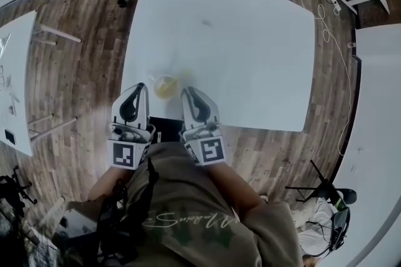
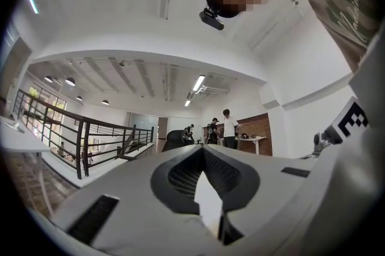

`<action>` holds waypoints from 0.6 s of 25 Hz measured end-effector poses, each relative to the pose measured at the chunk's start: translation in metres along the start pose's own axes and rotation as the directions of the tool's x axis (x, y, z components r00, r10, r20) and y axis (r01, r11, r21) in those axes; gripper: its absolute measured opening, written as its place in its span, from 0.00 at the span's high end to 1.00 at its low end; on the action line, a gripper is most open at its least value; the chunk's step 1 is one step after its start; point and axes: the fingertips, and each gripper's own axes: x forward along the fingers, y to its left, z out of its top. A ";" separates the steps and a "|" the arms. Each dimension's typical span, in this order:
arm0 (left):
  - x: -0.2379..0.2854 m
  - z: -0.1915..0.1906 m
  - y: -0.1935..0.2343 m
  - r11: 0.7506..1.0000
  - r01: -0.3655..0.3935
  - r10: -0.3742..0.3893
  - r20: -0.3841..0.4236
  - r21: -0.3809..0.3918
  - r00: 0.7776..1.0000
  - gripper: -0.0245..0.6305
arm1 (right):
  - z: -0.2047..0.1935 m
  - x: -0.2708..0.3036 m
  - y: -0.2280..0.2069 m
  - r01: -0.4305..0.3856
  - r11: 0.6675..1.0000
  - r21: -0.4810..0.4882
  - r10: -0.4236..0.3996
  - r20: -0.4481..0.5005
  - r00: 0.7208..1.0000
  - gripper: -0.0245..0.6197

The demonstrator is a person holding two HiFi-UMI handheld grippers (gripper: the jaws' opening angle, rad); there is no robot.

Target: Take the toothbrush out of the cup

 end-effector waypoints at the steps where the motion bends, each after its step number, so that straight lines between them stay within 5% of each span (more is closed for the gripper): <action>1: -0.001 -0.008 0.002 1.000 -0.001 0.001 -0.010 0.003 1.000 0.95 | -0.006 0.001 -0.001 0.003 1.000 0.003 -0.003 -0.006 1.000 0.88; 15: -0.005 -0.039 0.000 1.000 -0.020 0.020 -0.021 0.003 1.000 0.95 | -0.038 0.011 -0.013 -0.012 0.996 0.091 0.015 -0.036 0.999 0.75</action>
